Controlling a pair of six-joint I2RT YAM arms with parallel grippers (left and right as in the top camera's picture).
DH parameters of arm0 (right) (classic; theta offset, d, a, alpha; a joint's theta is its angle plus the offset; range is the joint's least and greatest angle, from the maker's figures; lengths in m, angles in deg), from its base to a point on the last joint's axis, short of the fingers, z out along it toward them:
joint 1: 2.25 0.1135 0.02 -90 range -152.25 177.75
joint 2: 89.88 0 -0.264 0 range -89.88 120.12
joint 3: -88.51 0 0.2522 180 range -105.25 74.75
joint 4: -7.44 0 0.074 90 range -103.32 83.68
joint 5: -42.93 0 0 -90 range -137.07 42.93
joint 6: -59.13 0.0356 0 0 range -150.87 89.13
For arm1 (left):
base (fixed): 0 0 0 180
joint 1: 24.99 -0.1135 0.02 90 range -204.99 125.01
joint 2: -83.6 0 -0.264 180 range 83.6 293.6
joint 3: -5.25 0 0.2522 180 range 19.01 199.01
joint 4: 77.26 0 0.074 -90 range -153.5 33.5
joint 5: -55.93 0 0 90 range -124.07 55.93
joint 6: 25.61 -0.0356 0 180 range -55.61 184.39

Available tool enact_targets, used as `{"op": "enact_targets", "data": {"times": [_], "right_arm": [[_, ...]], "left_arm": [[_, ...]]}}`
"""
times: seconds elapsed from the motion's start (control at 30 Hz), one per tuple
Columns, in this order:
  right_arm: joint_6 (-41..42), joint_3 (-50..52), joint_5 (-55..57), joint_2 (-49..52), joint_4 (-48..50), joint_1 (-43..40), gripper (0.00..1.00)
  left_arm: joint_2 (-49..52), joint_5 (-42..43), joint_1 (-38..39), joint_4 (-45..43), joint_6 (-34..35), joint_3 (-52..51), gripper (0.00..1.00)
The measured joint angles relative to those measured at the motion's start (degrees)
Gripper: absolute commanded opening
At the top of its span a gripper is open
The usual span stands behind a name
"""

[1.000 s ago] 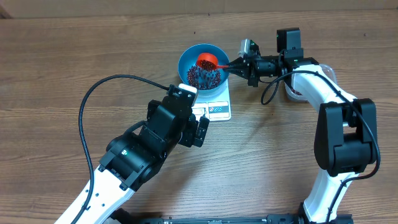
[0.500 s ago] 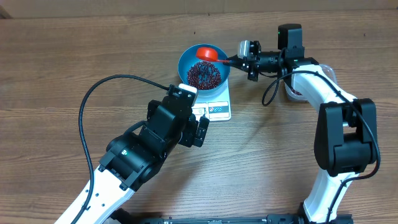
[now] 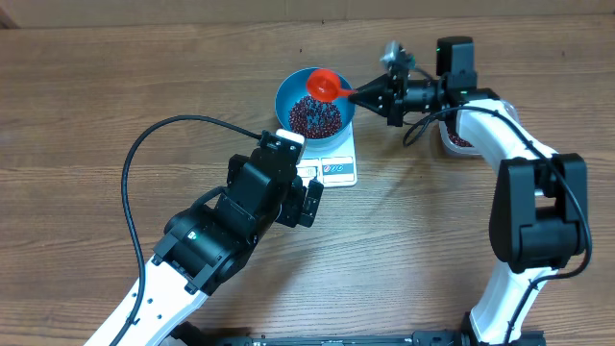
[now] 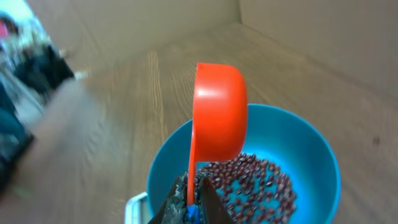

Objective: Scoop item into bowl and weigh 150g on scale
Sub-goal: 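Return the empty scoop right into the bean tub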

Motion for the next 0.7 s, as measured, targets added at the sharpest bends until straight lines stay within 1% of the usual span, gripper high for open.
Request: {"op": "enact_targets", "data": {"times": [0.07, 0.1, 0.3, 0.37, 0.4, 0.53, 0.57, 0.6, 0.7], "right_arm": [[8.20, 0.00, 1.27, -2.21, -0.07, -1.18, 0.04], [10.71, 0.00, 2.03, -3.43, -0.33, -1.68, 0.04], [21.64, 0.00, 5.16, -12.79, -2.71, -4.17, 0.04], [25.38, -0.02, 7.80, -17.09, -5.97, -5.53, 0.04], [25.83, -0.02, 8.22, -17.79, -6.67, -5.75, 0.04], [28.26, -0.17, 15.19, -23.52, -15.26, -8.59, 0.04], [28.50, -0.13, 18.56, -25.29, -19.10, -9.22, 0.04], [28.57, -0.11, 19.21, -25.66, -19.82, -9.35, 0.04], [28.85, -0.13, 31.61, -30.05, -27.32, -9.92, 0.04]], "left_arm": [[0.00, 0.00, 0.00, 0.00, 0.00, 0.00, 1.00], [0.00, 0.00, 0.00, 0.00, 0.00, 0.00, 1.00], [0.02, 0.02, 0.00, 0.00, 0.00, 0.00, 1.00], [0.02, 0.02, 0.00, 0.02, 0.00, 0.00, 0.99], [0.02, 0.00, 0.00, -0.02, 0.00, 0.00, 1.00], [0.02, 0.00, 0.00, 0.00, 0.00, 0.00, 1.00], [0.02, 0.00, 0.00, 0.00, 0.00, 0.00, 1.00], [0.02, 0.00, 0.00, 0.00, 0.00, -0.02, 1.00], [0.02, 0.02, 0.00, 0.00, 0.00, -0.04, 1.00]]}}
